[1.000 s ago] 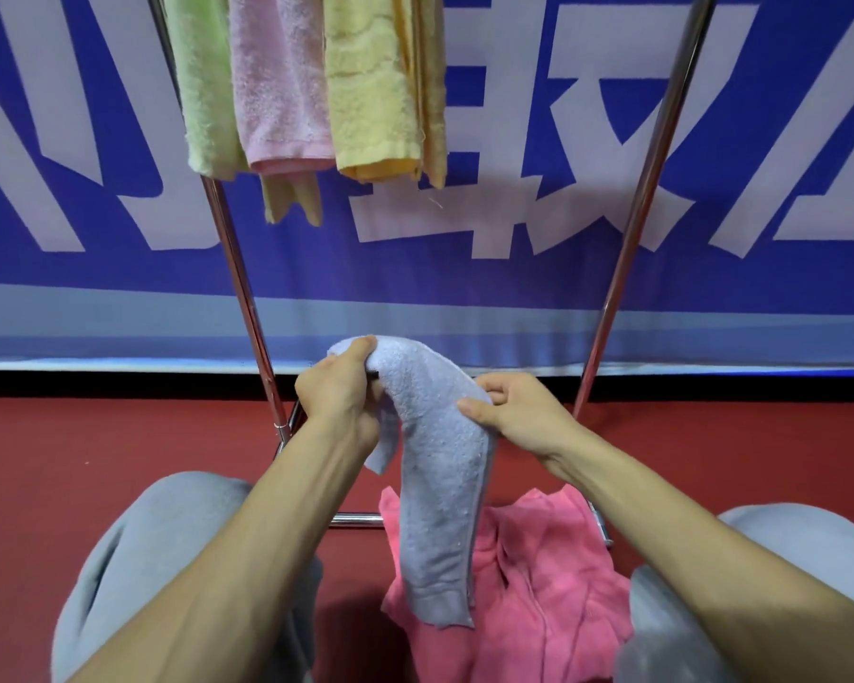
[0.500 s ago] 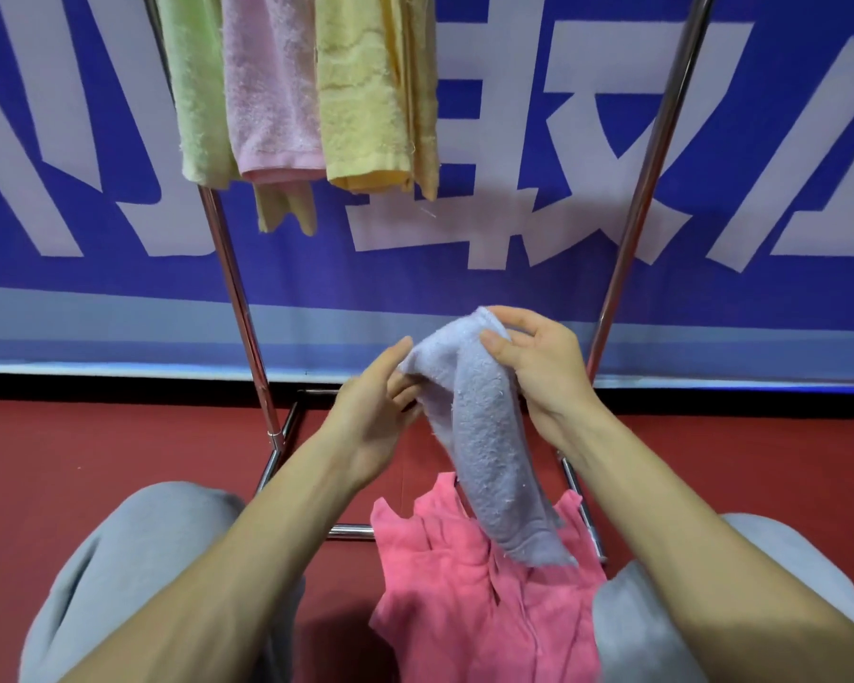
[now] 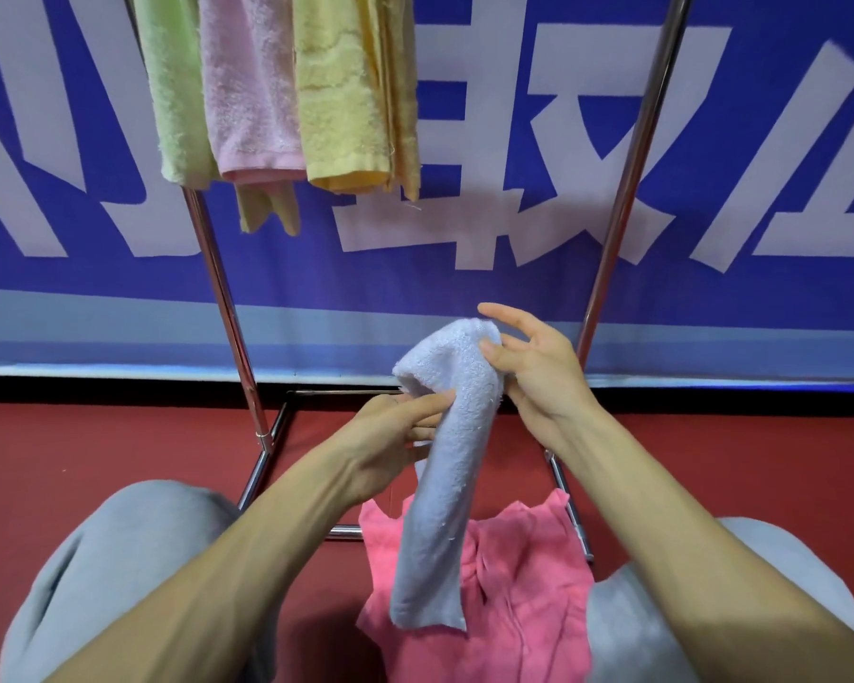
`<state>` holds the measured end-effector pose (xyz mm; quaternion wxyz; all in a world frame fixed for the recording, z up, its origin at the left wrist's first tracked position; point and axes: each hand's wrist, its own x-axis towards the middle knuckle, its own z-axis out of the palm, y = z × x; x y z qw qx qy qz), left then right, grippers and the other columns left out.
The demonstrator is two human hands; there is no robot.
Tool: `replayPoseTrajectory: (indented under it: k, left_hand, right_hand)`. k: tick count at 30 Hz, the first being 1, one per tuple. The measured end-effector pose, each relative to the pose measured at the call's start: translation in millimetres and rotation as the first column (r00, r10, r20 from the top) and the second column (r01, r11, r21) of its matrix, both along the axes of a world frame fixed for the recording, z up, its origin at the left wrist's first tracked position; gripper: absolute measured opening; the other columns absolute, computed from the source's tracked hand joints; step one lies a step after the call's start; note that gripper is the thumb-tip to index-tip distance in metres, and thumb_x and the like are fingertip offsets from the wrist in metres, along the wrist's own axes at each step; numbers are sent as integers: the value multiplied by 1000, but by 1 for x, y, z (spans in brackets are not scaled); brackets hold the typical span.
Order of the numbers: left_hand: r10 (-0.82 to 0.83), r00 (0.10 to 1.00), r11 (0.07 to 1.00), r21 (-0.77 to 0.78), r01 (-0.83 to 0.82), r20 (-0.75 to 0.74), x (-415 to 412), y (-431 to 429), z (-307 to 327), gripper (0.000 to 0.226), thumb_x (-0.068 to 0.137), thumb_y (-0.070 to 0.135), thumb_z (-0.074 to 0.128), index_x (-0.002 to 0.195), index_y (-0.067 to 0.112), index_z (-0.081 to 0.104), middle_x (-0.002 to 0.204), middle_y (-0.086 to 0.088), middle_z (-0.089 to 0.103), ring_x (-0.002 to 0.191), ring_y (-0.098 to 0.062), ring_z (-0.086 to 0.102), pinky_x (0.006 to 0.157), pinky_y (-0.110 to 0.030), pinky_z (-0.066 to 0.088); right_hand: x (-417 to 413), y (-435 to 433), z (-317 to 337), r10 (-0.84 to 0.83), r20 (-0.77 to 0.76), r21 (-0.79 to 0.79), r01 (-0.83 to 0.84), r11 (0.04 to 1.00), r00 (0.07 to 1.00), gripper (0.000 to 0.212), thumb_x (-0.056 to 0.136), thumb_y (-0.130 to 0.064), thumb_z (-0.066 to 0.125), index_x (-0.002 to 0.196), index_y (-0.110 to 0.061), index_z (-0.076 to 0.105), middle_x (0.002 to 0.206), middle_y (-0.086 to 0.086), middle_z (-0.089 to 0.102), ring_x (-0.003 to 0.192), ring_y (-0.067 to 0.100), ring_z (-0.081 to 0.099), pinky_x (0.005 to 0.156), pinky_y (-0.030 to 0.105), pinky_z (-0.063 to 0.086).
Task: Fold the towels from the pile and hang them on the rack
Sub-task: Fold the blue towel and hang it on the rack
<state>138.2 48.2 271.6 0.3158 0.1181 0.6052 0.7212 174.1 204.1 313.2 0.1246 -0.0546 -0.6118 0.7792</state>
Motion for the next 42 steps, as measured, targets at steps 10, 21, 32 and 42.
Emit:
replayPoseTrajectory:
  k: [10,21,32,42]
  left_hand:
    - [76,988,997,-20,-79,-135,5,5,-3,19,91,22,61,98,7,70,84,-1,69,77,-11,60,83,-26,46]
    - [220,949,967,-80,-243,-225,15,12,-16,13,86,14,67,88,2,67,84,-7,68,76,-14,61,63,-21,51]
    - [-56,772,933,-307,-185,-633,1,11,42,13,92,15,58,81,8,61,69,5,56,59,-4,47,61,-20,38]
    - [-187,648,923,-358,-141,-738,3,2,184,32,96,16,50,65,20,58,57,16,53,60,-2,48,61,-20,37]
  right_hand:
    - [-3,4,-11,-197,125,20,196,980,973,32,86,9,54,96,-17,69,95,14,69,73,16,65,68,28,55]
    - [0,20,-23,-233,254,-332,310,891,939,23,86,13,55,102,-3,63,96,18,64,78,20,64,67,26,54]
    - [27,42,-16,-401,246,453,261,853,883,37,68,-16,76,103,-13,63,77,0,60,76,20,60,81,41,52]
    - [22,9,104,311,73,273,-319,908,947,27,96,-23,51,107,-2,62,80,1,59,73,15,51,65,20,39]
